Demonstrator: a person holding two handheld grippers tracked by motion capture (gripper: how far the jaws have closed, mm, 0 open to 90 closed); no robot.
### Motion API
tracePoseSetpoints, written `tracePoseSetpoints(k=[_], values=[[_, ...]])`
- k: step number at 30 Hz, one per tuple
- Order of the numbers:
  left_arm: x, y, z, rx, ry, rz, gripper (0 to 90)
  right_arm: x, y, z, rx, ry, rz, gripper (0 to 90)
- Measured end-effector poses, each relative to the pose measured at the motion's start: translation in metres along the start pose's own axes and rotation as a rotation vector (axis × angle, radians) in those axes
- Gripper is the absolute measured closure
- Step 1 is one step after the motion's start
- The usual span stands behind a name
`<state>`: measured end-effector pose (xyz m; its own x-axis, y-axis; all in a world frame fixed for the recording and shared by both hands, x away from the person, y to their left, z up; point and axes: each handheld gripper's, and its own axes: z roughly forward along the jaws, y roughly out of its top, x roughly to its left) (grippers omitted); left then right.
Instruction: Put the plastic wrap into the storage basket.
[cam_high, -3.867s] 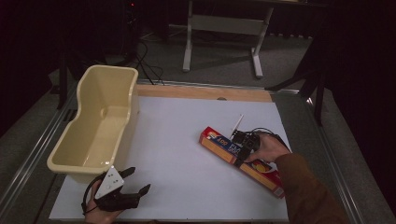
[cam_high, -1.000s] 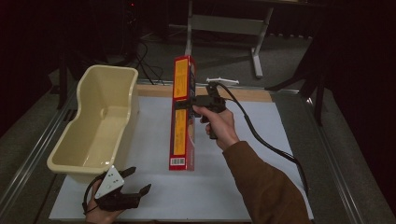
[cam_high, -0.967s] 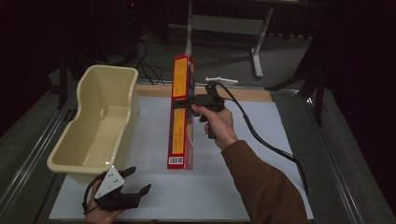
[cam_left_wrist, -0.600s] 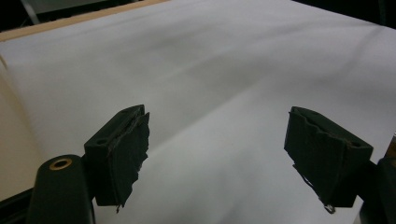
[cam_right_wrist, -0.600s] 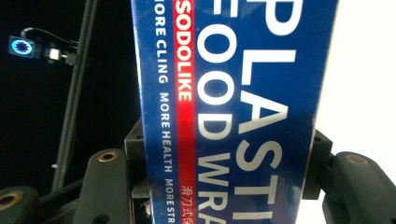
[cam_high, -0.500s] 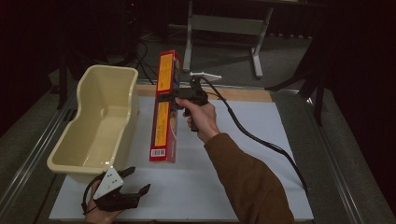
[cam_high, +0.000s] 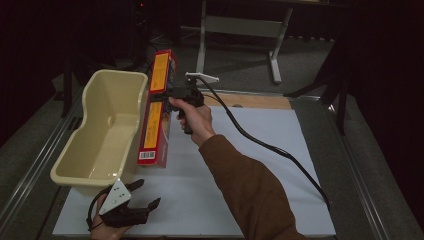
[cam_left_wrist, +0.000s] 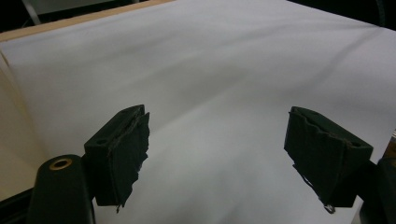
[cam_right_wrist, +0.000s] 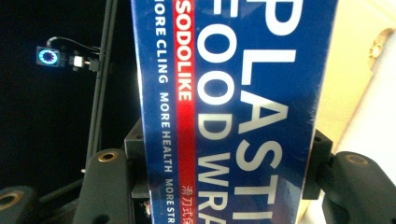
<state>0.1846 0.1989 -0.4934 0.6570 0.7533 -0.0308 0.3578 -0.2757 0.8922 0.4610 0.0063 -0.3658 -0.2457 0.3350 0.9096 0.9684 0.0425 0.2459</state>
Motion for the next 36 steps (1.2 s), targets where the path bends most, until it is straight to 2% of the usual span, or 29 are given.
tracePoseSetpoints(k=[3, 5, 9, 16, 18, 22, 25, 32, 36], values=[[0.000, 0.000, 0.000, -0.004, -0.002, -0.002, 21.7, 0.004, 0.000, 0.010, 0.005, 0.012, 0.012, 40.1], [0.000, 0.000, -0.001, -0.009, -0.003, -0.005, 21.7, 0.009, 0.001, 0.017, 0.002, -0.003, -0.006, 40.0], [0.000, 0.000, -0.002, -0.013, -0.006, -0.003, 21.7, 0.016, 0.002, 0.031, 0.014, 0.026, 0.000, 40.0], [0.000, 0.000, -0.002, -0.019, -0.012, 0.001, 21.6, 0.024, 0.000, 0.056, 0.030, 0.025, -0.015, 40.0], [0.000, 0.000, -0.002, -0.020, -0.014, 0.002, 21.6, 0.023, -0.001, 0.063, 0.027, 0.039, 0.002, 40.0], [0.000, 0.000, -0.003, -0.025, -0.018, -0.001, 21.6, 0.025, -0.005, 0.075, 0.014, 0.038, 0.005, 40.0], [0.000, 0.000, -0.003, -0.024, -0.019, 0.001, 21.6, 0.023, -0.007, 0.081, 0.007, 0.057, 0.038, 39.9], [0.000, 0.000, -0.003, -0.027, -0.016, -0.001, 21.6, 0.016, -0.011, 0.090, -0.009, 0.022, 0.054, 39.8], [0.000, 0.000, -0.004, -0.028, -0.015, 0.000, 21.6, 0.013, -0.013, 0.094, -0.019, 0.019, 0.062, 39.8]])
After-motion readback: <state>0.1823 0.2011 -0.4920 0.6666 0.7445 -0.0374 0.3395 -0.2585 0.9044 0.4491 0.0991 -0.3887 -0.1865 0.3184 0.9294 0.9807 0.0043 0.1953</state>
